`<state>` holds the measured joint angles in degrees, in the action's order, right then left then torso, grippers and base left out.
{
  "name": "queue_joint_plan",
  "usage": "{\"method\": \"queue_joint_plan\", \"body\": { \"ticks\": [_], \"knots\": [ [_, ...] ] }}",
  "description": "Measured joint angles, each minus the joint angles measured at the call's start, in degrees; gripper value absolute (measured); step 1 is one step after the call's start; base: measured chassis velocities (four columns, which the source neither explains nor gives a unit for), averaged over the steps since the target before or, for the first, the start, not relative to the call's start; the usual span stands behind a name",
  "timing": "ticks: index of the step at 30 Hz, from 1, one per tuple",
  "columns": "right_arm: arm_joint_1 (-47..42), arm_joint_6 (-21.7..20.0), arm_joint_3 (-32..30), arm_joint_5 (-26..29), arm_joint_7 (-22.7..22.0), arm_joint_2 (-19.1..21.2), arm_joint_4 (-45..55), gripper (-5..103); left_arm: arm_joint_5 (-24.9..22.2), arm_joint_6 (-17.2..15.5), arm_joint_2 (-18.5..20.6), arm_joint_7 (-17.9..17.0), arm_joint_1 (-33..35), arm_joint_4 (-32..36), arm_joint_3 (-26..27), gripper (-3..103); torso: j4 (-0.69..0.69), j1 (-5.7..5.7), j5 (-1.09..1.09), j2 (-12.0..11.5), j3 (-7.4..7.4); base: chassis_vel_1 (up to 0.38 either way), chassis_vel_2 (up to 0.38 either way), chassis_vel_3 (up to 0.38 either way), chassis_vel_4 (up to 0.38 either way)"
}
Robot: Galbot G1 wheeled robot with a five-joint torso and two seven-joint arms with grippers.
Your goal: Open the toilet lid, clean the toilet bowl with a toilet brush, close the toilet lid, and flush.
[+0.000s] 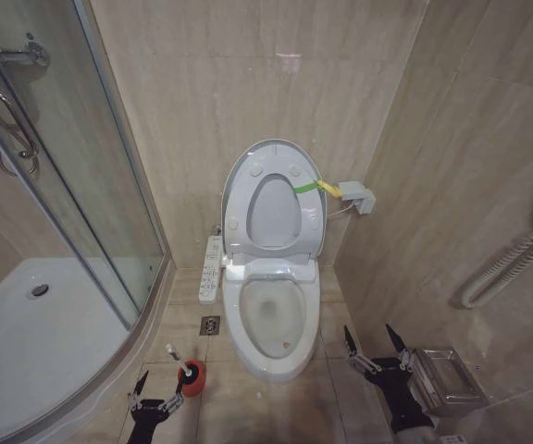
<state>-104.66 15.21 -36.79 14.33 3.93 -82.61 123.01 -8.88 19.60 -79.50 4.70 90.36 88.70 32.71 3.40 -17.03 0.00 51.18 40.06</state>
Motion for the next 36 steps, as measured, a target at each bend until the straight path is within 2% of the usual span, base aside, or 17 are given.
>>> {"method": "queue_joint_plan", "body": {
  "ticks": [9, 18, 26, 36],
  "knots": [
    [0.0, 0.0, 0.0, 0.0, 0.0, 0.0, 0.0, 100, -1.46, 2.93, 0.37, -0.17, -6.53, -9.97, -0.41, 100, 0.0, 0.0, 0.0, 0.0, 0.0, 0.0, 0.0, 0.0, 0.0],
    [0.0, 0.0, 0.0, 0.0, 0.0, 0.0, 0.0, 100, -5.09, 3.32, 1.06, 0.0, -12.22, -17.3, -0.83, 99, 0.0, 0.0, 0.0, 0.0, 0.0, 0.0, 0.0, 0.0, 0.0],
    [0.0, 0.0, 0.0, 0.0, -0.01, 0.0, 0.0, 100, -8.07, 6.38, 2.47, 0.76, -17.0, -26.45, -2.26, 99, 0.0, 0.0, -0.01, 0.0, 0.0, 0.0, 0.0, 0.0, 0.0],
    [0.0, 0.0, 0.0, 0.0, 0.0, 0.0, 0.0, 100, -8.5, 7.18, 3.25, 2.06, -21.04, -29.82, -3.46, 99, 0.0, 0.0, 0.0, 0.0, 0.0, 0.0, 0.0, 0.0, 0.0]
  ]
}}
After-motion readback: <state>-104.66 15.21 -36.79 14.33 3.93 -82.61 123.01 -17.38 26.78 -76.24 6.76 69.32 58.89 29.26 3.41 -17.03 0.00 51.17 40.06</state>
